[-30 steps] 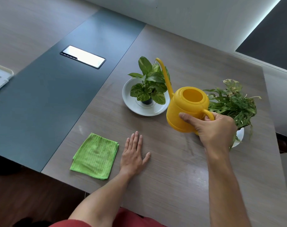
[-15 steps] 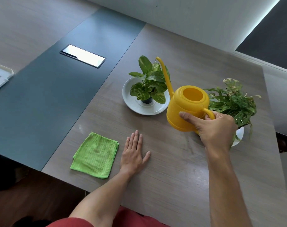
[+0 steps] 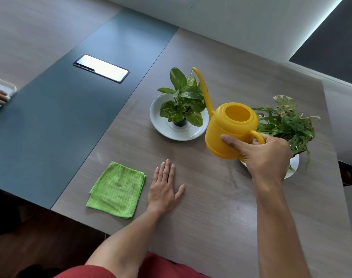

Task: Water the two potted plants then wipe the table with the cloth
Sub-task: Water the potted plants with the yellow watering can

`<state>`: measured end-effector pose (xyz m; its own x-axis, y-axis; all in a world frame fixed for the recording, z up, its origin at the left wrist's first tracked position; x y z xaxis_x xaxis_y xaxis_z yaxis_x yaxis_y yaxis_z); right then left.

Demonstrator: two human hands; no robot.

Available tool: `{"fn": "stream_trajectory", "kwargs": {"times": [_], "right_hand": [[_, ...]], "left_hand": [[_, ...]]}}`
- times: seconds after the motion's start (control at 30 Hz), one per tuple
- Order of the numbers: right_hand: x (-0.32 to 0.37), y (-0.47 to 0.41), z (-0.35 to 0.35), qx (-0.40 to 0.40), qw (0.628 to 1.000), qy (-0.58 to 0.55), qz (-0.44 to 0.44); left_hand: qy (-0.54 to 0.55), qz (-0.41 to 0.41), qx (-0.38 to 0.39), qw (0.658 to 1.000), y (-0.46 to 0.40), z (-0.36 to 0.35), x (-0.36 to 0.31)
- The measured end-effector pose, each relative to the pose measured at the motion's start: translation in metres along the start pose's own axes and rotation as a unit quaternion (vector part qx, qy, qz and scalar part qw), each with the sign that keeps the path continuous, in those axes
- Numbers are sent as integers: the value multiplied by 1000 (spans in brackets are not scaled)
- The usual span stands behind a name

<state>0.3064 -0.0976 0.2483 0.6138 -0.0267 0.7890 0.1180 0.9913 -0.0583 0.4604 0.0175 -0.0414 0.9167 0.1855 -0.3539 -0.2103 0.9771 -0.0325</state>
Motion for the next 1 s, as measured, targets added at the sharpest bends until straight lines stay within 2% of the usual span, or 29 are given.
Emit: {"fn": "stream_trajectory", "kwargs": {"times": [0.63,1.0], "right_hand": [[-5,-8,0,-4,1000,-12,21],[-12,-8,4,-14,1000,-11,4]], "left_hand": [[-1,1,-1,1000,0,-1,0],[2,3,-4,1000,0,-4,2]]}}
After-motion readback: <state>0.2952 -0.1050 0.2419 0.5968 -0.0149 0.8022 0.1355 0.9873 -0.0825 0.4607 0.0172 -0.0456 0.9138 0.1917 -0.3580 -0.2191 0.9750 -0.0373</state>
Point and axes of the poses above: each hand's wrist, its own y-axis away from the middle knuckle, its own z-axis out of the back of the hand, x = y × z, the point moved 4 cm from there along -y, towards the middle knuckle, and after that the axes turned 7 degrees about -z, right-handed, at the moved point
